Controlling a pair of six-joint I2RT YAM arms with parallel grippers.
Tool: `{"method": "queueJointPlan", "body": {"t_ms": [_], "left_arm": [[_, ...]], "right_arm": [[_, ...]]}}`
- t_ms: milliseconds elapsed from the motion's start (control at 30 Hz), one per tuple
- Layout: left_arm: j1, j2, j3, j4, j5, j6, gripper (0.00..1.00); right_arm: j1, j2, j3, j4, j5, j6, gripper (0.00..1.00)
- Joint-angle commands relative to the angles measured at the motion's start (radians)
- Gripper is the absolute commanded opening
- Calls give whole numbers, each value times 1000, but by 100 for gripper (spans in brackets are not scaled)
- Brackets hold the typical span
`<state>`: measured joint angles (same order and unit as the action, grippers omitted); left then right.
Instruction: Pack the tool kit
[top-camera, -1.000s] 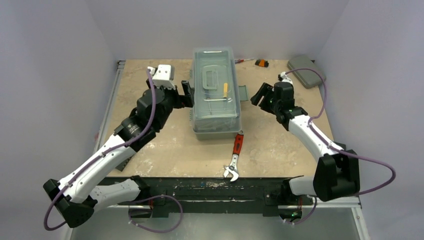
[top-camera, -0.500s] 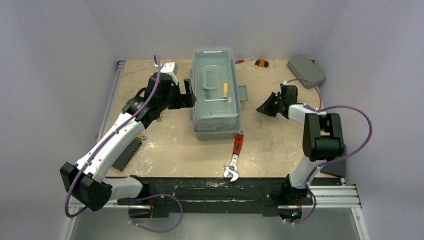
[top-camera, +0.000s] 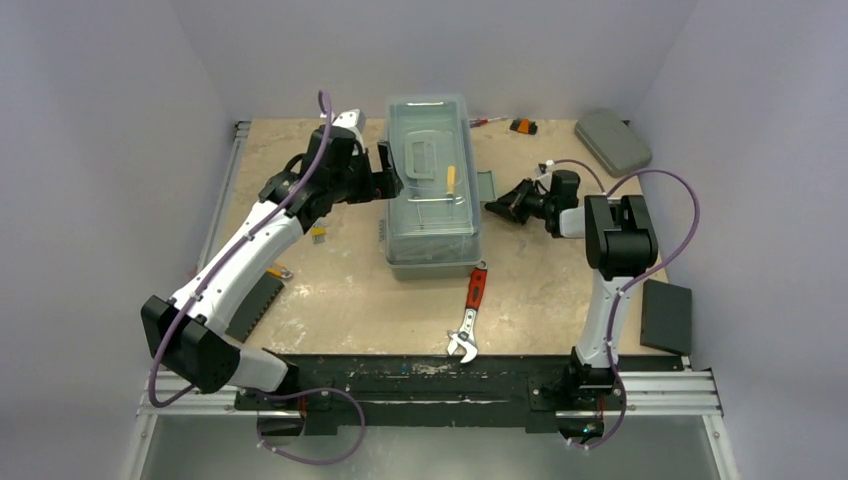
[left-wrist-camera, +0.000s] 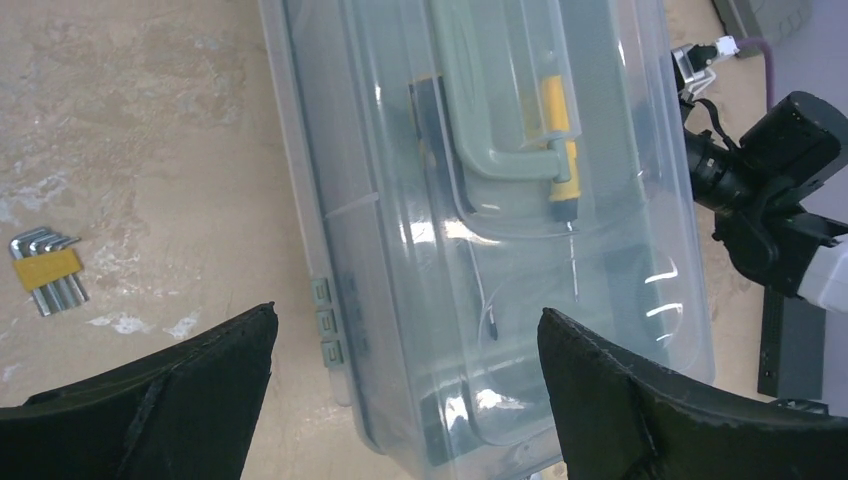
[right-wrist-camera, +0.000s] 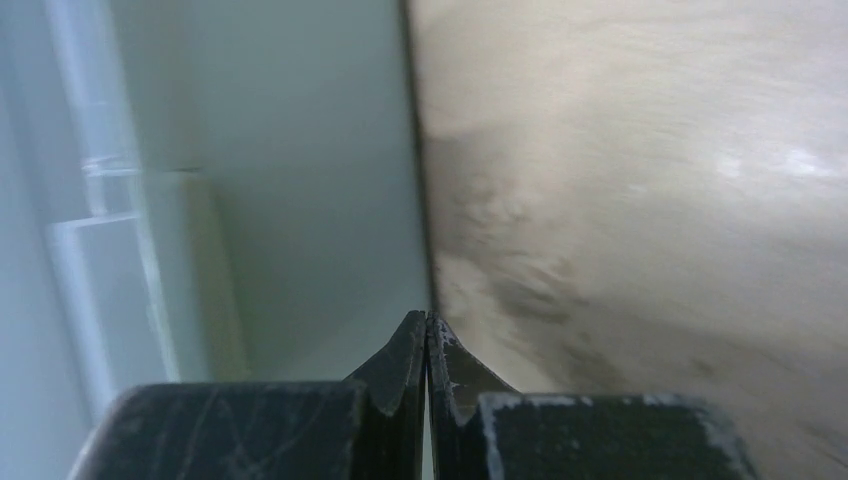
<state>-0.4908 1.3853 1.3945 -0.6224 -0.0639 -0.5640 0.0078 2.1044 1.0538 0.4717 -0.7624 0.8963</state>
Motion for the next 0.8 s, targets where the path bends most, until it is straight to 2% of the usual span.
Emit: {"method": "queueJointPlan", "body": {"t_ms": [0, 100, 233, 300, 567, 667, 767], "left_arm": [[11, 51, 101, 17, 57, -27, 99], [15, 124, 178, -19, 59, -29, 99], [21, 235, 296, -73, 88, -24, 99], [28, 287, 340, -94, 97, -21, 99], [51, 421, 394, -116, 119, -17, 99], [53, 452, 394, -107, 141, -13, 99], [52, 477, 402, -111, 152, -7, 99]], "right_arm": [[21, 14, -9, 474, -239, 280, 0], [37, 42, -10, 712, -291, 476, 0], [63, 117, 25, 1114, -341, 809, 0], [76, 158, 56, 1229, -352, 897, 0], [84, 109, 30, 1158, -358, 842, 0], [91, 59, 18, 914, -349, 655, 0], [105, -1, 46, 544, -309, 387, 0]]}}
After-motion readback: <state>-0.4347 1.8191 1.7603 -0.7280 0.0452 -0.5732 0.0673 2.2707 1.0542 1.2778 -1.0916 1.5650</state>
